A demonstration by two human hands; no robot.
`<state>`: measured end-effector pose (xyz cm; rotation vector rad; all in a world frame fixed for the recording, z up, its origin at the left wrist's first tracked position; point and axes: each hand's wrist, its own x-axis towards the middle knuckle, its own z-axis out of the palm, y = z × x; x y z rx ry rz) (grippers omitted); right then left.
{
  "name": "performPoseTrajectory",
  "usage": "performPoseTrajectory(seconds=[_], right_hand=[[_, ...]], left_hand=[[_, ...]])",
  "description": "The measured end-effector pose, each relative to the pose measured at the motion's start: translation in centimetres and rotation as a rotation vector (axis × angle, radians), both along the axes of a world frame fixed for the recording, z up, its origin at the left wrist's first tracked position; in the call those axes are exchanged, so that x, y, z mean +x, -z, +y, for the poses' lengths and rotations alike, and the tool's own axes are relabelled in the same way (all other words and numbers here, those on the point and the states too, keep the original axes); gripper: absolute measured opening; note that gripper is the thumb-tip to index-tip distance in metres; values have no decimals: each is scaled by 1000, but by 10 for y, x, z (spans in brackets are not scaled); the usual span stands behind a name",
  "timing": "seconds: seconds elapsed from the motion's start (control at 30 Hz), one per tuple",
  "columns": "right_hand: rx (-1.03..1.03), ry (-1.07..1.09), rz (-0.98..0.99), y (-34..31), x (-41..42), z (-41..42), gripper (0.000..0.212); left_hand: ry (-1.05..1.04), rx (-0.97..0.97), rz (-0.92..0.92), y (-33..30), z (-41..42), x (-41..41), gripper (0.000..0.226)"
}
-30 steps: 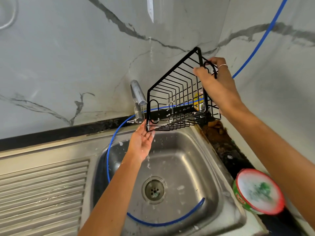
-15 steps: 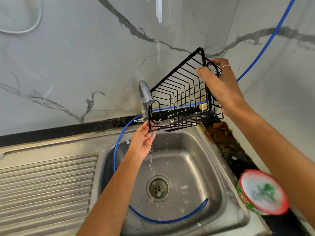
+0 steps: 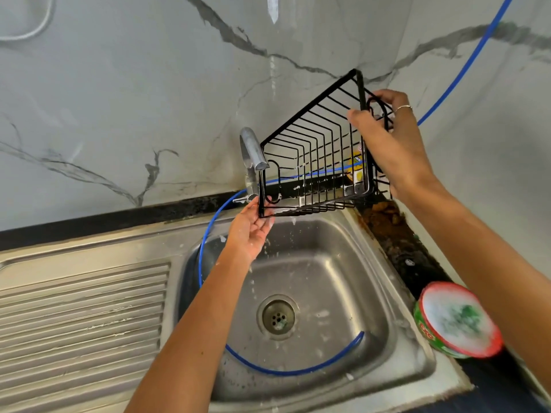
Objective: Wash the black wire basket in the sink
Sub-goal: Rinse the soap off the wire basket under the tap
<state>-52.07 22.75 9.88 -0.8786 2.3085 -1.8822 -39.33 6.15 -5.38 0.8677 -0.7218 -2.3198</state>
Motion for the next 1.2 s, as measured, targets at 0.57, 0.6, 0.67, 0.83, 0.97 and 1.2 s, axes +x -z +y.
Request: performPoseTrajectory(seconds=[0.57,0.6,0.67,0.83,0.97,1.2], right_hand=[[-229,-34,114,40,18,34,45],[-235,-47,106,44,17,37,47],[-217,-72,89,51,16,42,54],[-166,-144,44,68,17,52,62],[-190,-156,-8,80,24,60,57],[-195,-96,-87,84,24,71,52]], left_hand=[[-101,199,119,-7,3,-46,33],[-99,187,122,-8,-1,-48,33],[-104,162,113,-9,-8,-51,31],[-124,126,91,-4,-18,-49,31],[-142,135,82,-1,-14,-39,36],[-123,132,93,-6,-3,-34,39]])
